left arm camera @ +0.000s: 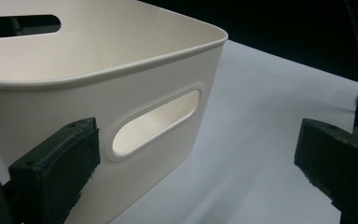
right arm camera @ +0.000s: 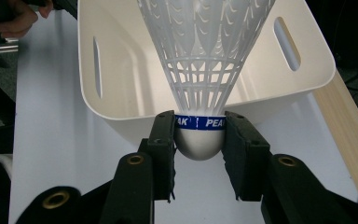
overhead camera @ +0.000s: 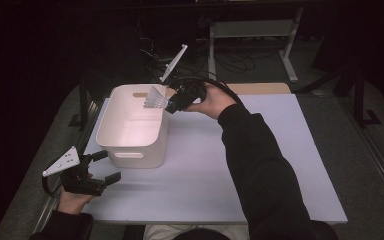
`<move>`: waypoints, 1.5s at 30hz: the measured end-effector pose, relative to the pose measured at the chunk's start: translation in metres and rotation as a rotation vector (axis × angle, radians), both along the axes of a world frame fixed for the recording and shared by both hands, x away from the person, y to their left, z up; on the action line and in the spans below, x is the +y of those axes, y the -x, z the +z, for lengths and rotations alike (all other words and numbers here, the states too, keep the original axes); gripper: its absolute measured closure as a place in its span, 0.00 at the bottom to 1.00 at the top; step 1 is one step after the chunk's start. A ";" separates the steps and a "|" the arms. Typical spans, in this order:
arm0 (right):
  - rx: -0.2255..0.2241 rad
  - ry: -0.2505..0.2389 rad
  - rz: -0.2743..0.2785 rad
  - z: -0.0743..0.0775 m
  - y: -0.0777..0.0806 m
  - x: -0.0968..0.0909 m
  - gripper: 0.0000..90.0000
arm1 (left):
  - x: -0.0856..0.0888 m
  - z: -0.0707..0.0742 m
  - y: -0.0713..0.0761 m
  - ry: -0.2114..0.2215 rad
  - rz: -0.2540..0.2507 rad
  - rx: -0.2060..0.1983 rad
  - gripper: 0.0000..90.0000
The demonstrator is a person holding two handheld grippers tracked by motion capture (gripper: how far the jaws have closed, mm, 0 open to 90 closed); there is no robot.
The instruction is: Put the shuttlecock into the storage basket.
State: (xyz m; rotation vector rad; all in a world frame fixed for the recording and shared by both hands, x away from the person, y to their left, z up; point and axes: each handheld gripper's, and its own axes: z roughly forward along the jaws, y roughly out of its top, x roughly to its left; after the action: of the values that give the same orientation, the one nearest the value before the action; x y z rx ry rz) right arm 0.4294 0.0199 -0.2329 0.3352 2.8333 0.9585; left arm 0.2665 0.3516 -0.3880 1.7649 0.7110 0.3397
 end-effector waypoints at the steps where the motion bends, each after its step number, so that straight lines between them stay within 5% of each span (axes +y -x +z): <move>1: -0.005 -0.002 0.010 0.000 0.000 0.001 0.71 | 0.000 0.000 0.000 0.000 0.000 0.000 0.00; 45: 0.033 0.003 0.078 -0.018 0.000 0.052 0.71 | 0.000 0.000 0.000 0.002 -0.004 0.001 0.00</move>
State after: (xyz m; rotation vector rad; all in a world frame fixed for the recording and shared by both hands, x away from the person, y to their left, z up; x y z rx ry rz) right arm 0.4293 0.0714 -0.2513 0.2443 2.8967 0.9717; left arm 0.2663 0.3517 -0.3879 1.7647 0.7086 0.3358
